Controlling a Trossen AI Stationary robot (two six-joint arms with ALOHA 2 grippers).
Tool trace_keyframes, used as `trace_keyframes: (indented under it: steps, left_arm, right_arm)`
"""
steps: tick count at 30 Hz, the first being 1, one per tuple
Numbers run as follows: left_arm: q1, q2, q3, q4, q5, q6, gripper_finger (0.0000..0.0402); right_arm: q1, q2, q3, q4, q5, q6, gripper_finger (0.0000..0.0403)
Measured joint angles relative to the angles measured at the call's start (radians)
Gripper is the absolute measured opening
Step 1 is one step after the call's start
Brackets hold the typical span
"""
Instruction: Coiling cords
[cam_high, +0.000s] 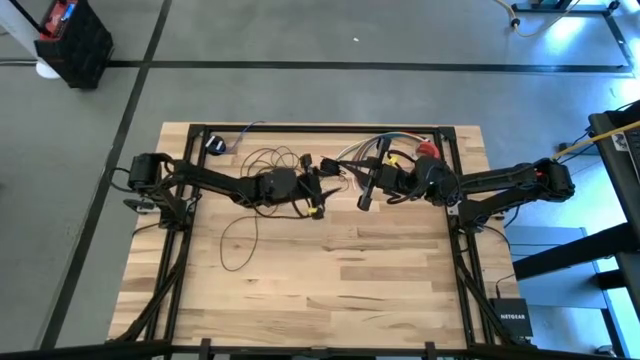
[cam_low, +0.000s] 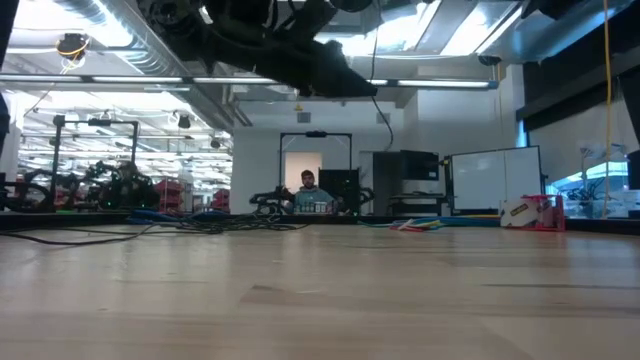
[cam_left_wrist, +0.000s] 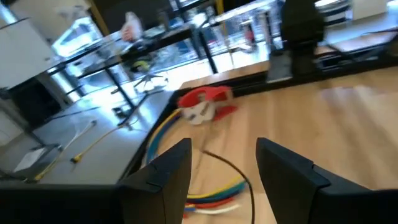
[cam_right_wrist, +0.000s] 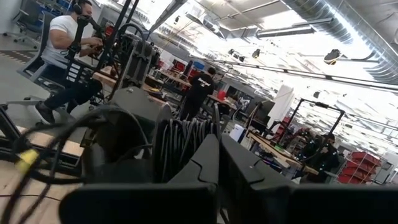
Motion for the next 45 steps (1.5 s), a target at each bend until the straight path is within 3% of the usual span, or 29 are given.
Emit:
trace_keyframes:
  steps: [8,13,18,28,31,37,45]
  left_arm:
    - [0.032,0.015,0.000,-0.020,-0.012,-0.032,0.0172]
    - [0.032,0.029,0.000,0.044,0.096,-0.012,0.0172]
    - [0.041,0.045,0.000,0.066,0.103,-0.008,0.0164]
    - [0.044,0.044,0.000,0.077,0.097,0.021,0.0019]
    - [0.047,0.044,0.000,0.081,0.027,0.029,0.0008]
    - [0.047,0.033,0.000,0.033,-0.248,0.101,0.0007]
    - [0.027,-0.023,0.000,-0.055,-0.476,0.213,0.0009]
  right_arm:
    - [0.000,0.000,0.000,-0.002,0.000,0.000,0.0005]
    - [0.000,0.000,0.000,-0.002,0.000,0.000,0.0006]
    - [0.000,0.000,0.000,-0.002,0.000,0.000,0.0007]
    - [0.000,0.000,0.000,-0.004,-0.001,0.000,0.0007]
    - [0.000,0.000,0.000,-0.006,-0.008,-0.001,0.0007]
    - [0.000,0.000,0.000,-0.026,-0.007,-0.003,0.0007]
    - [0.001,0.001,0.000,-0.071,0.009,-0.061,0.0007]
